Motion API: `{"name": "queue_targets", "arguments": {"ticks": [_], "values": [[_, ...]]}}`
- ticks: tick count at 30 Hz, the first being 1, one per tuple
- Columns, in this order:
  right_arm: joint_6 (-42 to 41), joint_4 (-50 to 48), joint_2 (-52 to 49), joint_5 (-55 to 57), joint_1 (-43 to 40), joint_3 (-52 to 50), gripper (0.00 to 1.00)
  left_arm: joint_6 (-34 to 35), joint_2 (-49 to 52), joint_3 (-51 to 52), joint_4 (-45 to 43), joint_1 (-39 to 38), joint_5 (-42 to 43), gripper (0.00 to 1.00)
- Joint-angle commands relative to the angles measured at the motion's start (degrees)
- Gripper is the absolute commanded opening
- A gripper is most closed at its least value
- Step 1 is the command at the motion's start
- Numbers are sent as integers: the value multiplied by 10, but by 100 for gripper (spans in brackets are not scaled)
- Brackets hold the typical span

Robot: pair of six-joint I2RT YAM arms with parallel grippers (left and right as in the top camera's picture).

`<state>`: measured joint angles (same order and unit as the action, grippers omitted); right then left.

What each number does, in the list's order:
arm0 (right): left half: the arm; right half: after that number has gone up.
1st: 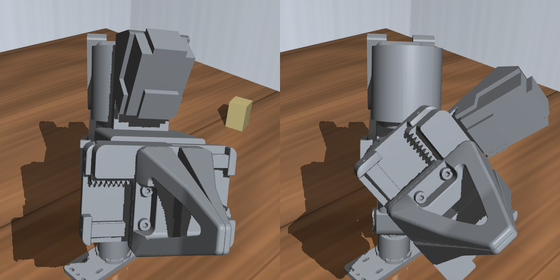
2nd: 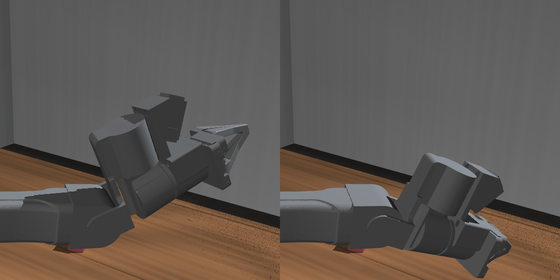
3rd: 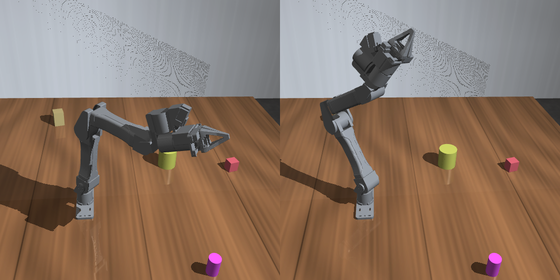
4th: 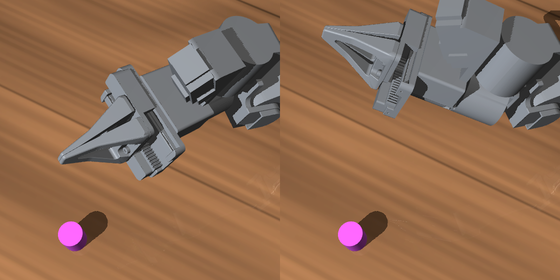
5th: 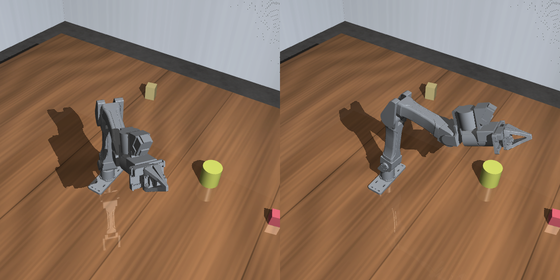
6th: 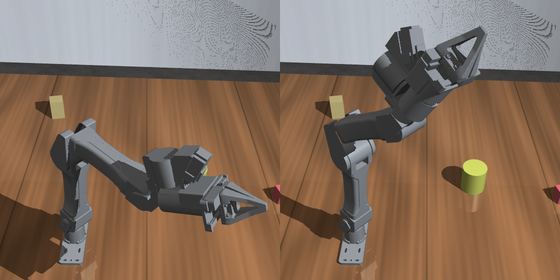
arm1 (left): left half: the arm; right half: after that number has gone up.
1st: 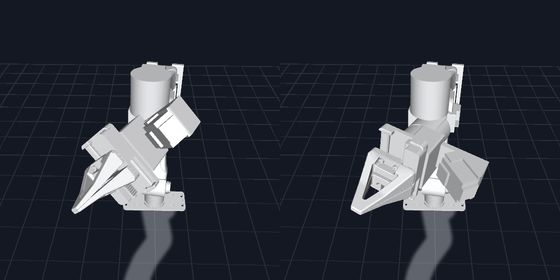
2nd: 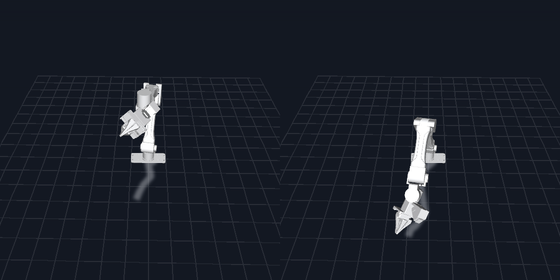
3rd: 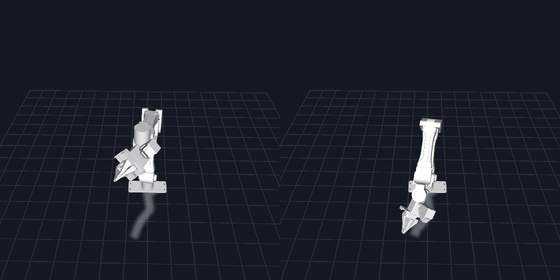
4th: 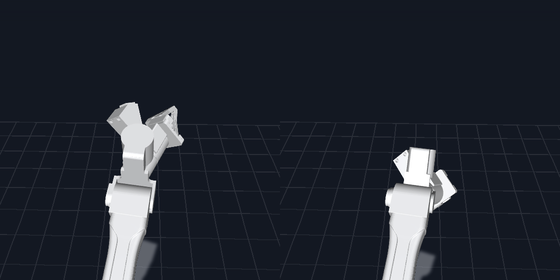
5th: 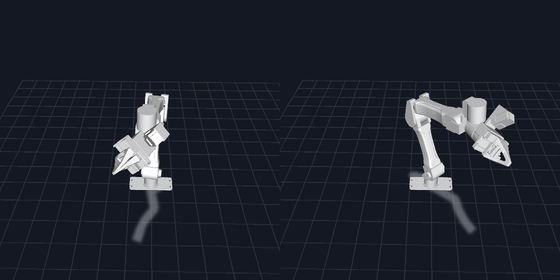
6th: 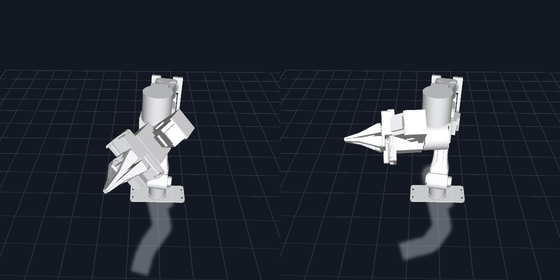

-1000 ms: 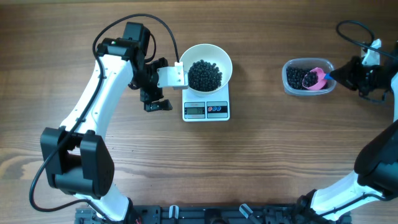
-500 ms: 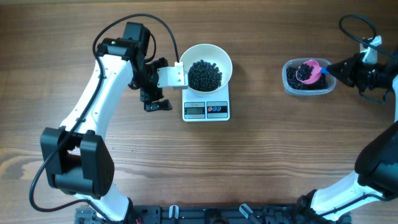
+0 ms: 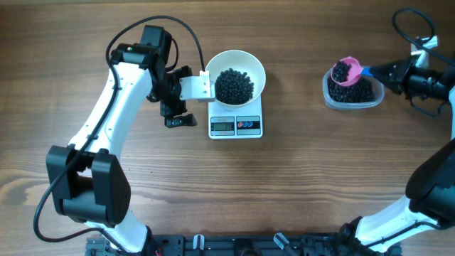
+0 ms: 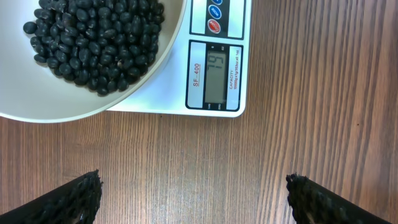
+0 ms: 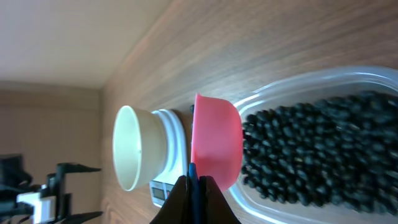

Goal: Scoop item into bowl and weigh 150g on scale
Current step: 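Lift the filled scoop and move it over the white bowl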

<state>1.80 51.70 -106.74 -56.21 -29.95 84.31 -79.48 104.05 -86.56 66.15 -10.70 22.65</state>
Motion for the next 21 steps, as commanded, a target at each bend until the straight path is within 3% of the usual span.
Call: {"name": "queue_targets", "arguments": {"ticks": [1,10,21], "values": [[12,-5,-7,-70,-2,0,5,-11,1,5,0,3,15,100],[10,-19,-7,-82,47,0,4,-11,1,5,0,3,15,100],[-19,-104,-7,-82,222,0,4,-11,1,5,0,3,15,100]]}}
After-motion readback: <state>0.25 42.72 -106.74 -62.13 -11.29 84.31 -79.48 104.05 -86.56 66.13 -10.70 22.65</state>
